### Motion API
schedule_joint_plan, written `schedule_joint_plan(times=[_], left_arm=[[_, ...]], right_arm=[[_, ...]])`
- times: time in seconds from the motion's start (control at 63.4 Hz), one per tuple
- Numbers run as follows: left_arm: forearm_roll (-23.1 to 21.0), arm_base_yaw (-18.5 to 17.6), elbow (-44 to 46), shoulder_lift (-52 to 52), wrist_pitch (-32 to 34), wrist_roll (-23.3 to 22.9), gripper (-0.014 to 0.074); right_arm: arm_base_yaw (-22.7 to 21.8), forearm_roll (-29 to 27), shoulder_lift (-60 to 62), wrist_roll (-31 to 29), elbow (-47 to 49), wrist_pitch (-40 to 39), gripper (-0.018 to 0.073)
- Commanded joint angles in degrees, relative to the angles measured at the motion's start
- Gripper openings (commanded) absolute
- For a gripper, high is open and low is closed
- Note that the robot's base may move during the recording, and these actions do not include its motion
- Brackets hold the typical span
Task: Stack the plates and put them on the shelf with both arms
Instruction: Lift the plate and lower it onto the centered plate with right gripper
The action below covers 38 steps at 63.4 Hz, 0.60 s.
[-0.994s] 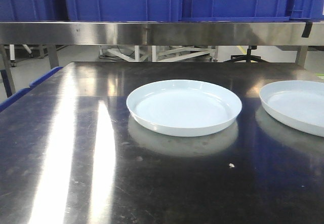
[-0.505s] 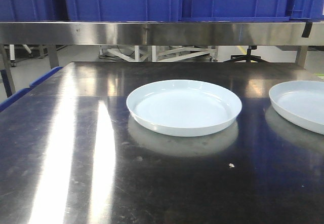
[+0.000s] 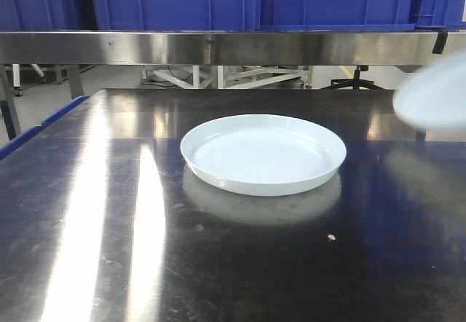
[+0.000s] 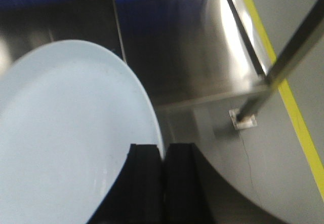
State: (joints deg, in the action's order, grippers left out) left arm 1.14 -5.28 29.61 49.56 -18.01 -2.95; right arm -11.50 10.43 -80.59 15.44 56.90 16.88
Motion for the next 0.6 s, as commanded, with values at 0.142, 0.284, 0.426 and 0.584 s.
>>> schedule_joint_plan(times=[0.142, 0.284, 0.426, 0.584], left_arm=[[-0.2, -0.2, 1.4, -0.3, 4.2, -0.3, 0.0086], [-0.2, -0.2, 1.4, -0.3, 4.2, -0.3, 0.0086], [-0.2, -0.2, 1.4, -0.3, 4.2, -0.3, 0.0086], [-0.2, -0.2, 1.4, -0.3, 4.2, -0.3, 0.0086]], right_arm=[[11.0, -0.4, 5.4, -0.4, 4.1, -2.0, 0.0025], [20.8, -0.4, 3.5, -0.4, 4.8, -2.4, 0.0025], [28.4, -0.4, -0.6, -0.4, 6.1, -2.7, 0.0025], [32.0, -0.4, -5.8, -0.4, 7.8, -3.0, 0.0025]])
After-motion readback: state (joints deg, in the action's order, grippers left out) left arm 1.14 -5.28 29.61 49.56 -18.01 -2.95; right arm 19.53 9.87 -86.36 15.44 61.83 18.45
